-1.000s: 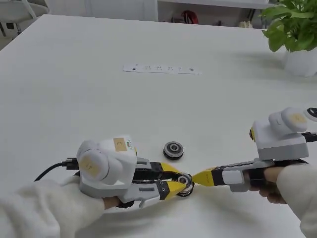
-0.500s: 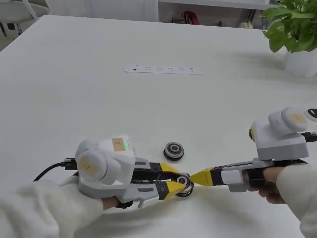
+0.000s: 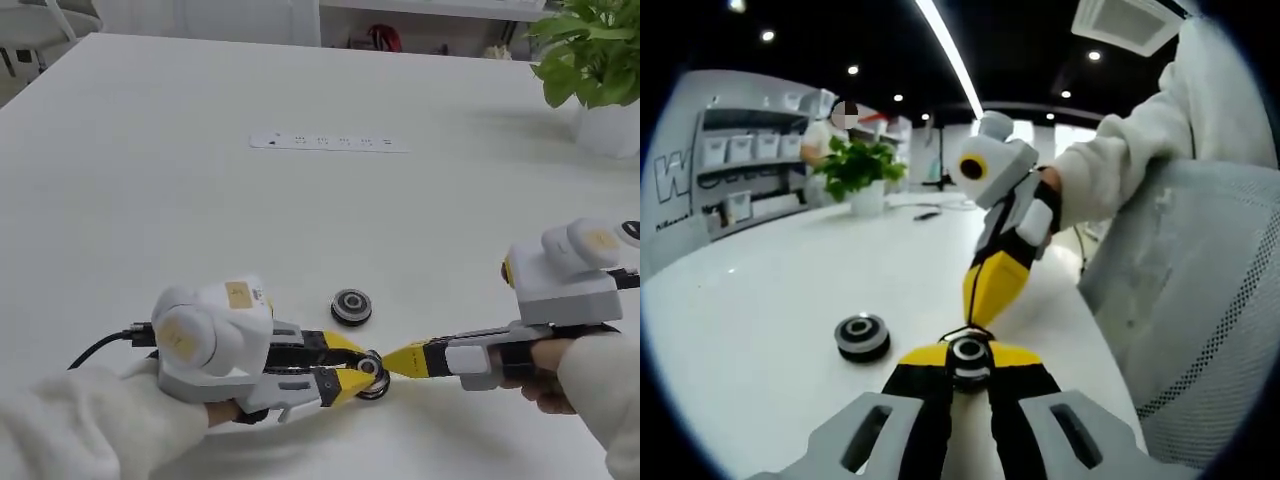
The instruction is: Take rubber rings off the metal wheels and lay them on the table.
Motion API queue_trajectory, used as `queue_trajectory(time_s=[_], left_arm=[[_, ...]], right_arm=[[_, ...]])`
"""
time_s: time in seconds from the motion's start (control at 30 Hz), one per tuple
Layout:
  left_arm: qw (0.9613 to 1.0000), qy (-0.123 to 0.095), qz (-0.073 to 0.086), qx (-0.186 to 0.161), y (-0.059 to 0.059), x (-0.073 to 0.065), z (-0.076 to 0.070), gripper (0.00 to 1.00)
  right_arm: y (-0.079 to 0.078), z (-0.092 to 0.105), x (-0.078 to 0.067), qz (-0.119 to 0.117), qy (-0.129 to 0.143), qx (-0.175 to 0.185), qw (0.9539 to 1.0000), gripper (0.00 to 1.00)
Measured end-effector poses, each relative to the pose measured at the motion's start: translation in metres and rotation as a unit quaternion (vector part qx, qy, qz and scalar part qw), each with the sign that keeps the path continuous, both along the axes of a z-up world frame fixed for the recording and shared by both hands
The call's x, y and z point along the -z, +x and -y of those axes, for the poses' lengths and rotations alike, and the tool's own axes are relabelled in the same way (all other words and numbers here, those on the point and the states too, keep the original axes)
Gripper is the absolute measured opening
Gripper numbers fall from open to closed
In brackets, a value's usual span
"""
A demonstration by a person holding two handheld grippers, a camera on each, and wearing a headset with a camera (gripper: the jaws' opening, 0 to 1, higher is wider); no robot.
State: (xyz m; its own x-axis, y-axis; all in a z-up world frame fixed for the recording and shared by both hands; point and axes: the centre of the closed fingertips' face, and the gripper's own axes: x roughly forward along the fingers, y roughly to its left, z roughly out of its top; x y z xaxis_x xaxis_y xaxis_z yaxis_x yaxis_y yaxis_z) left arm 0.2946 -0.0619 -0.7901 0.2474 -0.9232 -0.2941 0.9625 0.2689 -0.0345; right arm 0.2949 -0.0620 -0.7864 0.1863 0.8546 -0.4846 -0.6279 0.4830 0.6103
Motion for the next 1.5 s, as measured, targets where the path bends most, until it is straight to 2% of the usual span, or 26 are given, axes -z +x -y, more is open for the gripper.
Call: queue_trajectory(time_s=[0.27, 0.33, 0.37, 0.4, 0.43, 0.47, 0.53, 0.77, 0.87, 1.0, 1.1, 1.13, 1.23, 1.37, 1.43, 1.5], left_arm=[[1.0000, 0.002, 0.003, 0.001, 0.000, 0.000, 0.000, 0.13], [1.0000, 0.003, 0.004, 0.002, 0.000, 0.000, 0.000, 0.13], [1.0000, 0.003, 0.004, 0.002, 0.000, 0.000, 0.000, 0.13], [1.0000, 0.004, 0.004, 0.001, 0.000, 0.000, 0.000, 0.13], [1.0000, 0.004, 0.004, 0.000, 0.000, 0.000, 0.000, 0.13], [1.0000, 0.005, 0.006, 0.000, 0.000, 0.000, 0.000, 0.13], [1.0000, 0.004, 0.005, -0.001, 0.000, -0.001, 0.000, 0.13], [0.9999, 0.008, -0.005, -0.006, 0.000, -0.001, 0.000, 0.14], [0.9997, 0.023, -0.003, -0.005, 0.000, -0.001, 0.001, 0.14], [0.9993, 0.035, -0.015, -0.004, -0.001, -0.002, 0.001, 0.15], [0.9985, 0.053, 0.002, 0.009, -0.002, -0.001, -0.002, 0.16], [0.9984, 0.056, 0.002, 0.009, -0.003, -0.001, -0.002, 0.16], [0.9985, 0.053, 0.006, 0.012, -0.004, -0.009, -0.003, 0.20], [0.9983, 0.051, 0.023, 0.016, -0.003, -0.021, -0.005, 0.24], [0.9990, 0.037, 0.020, 0.011, -0.003, -0.031, -0.005, 0.29], [0.9991, 0.030, 0.027, 0.009, -0.001, -0.039, -0.006, 0.33]], right_arm=[[-0.002, -0.002, -0.004, 0.001, 0.010, -0.007, 0.9999, 0.00], [-0.001, -0.006, -0.013, 0.002, 0.037, -0.005, 0.9993, 0.00], [0.007, -0.009, -0.024, 0.009, 0.066, 0.017, 0.9976, 0.00], [0.006, -0.006, -0.022, 0.004, 0.054, 0.014, 0.9984, 0.00], [0.005, 0.000, -0.011, 0.014, 0.013, 0.003, 0.9998, 0.00], [0.005, 0.000, -0.008, 0.028, 0.007, 0.002, 0.9996, 0.00], [0.000, -0.001, -0.006, 0.004, 0.016, 0.002, 0.9999, 0.00], [0.003, 0.000, -0.006, 0.008, 0.011, 0.008, 0.9999, 0.00], [0.003, 0.001, -0.003, 0.006, 0.005, 0.009, 0.9999, 0.00], [0.003, 0.000, -0.003, 0.005, 0.004, 0.008, 0.9999, 0.00], [0.003, 0.000, -0.004, 0.006, 0.004, 0.009, 0.9999, 0.00], [0.003, 0.001, -0.004, 0.006, 0.004, 0.009, 0.9999, 0.00], [0.004, 0.001, -0.004, 0.007, 0.004, 0.011, 0.9999, 0.00], [0.006, 0.001, -0.007, 0.010, 0.007, 0.015, 0.9998, 0.00], [0.007, 0.002, -0.010, 0.012, 0.011, 0.018, 0.9997, 0.00], [0.009, 0.002, -0.013, 0.014, 0.015, 0.022, 0.9995, 0.00]])
